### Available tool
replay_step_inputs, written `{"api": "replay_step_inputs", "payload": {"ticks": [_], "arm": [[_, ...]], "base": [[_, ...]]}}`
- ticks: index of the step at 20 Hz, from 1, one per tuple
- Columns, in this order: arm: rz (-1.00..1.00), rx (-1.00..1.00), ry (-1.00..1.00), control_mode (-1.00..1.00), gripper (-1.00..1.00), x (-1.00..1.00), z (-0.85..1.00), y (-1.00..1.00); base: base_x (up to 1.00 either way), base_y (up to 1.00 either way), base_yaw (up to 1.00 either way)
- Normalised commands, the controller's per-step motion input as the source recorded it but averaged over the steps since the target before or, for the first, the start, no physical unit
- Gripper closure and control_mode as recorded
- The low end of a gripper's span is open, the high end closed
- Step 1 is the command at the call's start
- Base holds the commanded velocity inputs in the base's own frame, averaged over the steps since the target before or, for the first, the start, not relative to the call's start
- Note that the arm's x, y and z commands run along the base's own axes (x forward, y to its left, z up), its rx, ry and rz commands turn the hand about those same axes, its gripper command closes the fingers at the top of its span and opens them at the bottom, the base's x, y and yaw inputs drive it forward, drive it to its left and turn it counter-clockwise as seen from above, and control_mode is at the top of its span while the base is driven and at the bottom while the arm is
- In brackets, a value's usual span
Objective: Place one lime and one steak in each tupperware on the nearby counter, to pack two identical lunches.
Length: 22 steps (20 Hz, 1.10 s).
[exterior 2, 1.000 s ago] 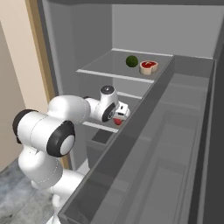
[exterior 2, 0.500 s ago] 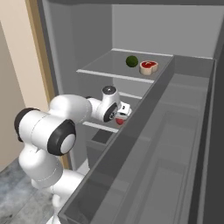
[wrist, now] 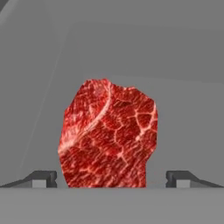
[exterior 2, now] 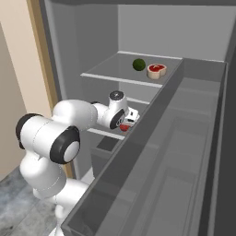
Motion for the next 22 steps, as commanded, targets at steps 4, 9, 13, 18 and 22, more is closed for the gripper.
{"api": "replay_step_inputs", "payload": {"ticks": [4,9,13,18,22], "arm": [[0.00,0.00,0.00,-1.00,-1.00,0.00,-0.14,0.00],[0.00,0.00,0.03,-1.00,-1.00,0.00,-0.52,0.15],[0.00,0.00,0.02,-1.00,1.00,0.00,-0.63,0.21],[0.00,0.00,-0.01,-1.00,1.00,0.04,-0.14,0.03],[0.00,0.00,0.00,-1.00,1.00,-0.24,0.00,0.00]], "base": [[0.00,0.00,0.00],[0.00,0.00,0.00],[0.00,0.00,0.00],[0.00,0.00,0.00],[0.00,0.00,0.00]]}}
